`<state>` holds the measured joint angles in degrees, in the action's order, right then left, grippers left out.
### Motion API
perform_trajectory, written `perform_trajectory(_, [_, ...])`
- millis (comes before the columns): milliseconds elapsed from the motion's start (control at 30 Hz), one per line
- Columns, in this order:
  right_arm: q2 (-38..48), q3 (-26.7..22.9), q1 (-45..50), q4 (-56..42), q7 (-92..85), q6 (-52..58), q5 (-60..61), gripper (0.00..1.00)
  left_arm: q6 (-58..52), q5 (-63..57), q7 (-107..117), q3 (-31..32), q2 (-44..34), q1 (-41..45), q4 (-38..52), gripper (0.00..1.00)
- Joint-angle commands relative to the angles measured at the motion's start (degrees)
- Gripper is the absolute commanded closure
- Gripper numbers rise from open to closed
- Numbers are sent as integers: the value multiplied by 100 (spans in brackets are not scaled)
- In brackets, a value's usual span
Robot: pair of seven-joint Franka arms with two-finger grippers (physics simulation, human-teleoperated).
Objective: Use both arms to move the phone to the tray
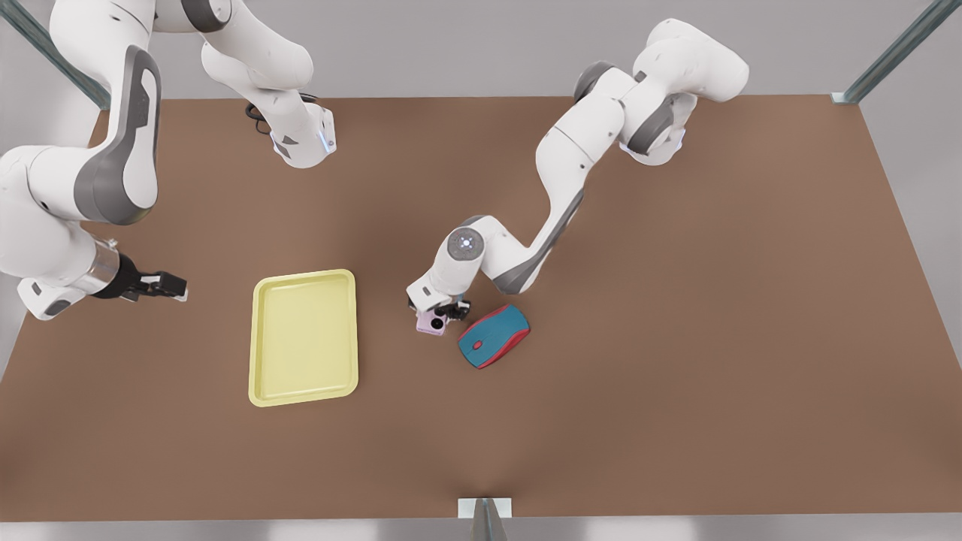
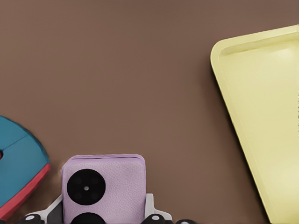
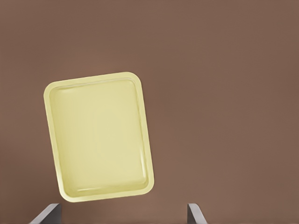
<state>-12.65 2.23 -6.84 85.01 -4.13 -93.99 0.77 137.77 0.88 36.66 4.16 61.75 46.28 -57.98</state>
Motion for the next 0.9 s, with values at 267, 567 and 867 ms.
perform_trajectory(267, [-1,-3,-2,139,-96,-102,2,0,1674,-431,2416,-12,672,285,463,0])
perform_trajectory(567, [-132,269,33,86,-202,-198,2,0,-4151,1098,-1002,-20,-1252,-2165,323,0])
perform_trajectory(867, [-501,700,1343,253,2592,-673,81,0,-5269,-765,-4000,85,-4584,-4154,-1628,0])
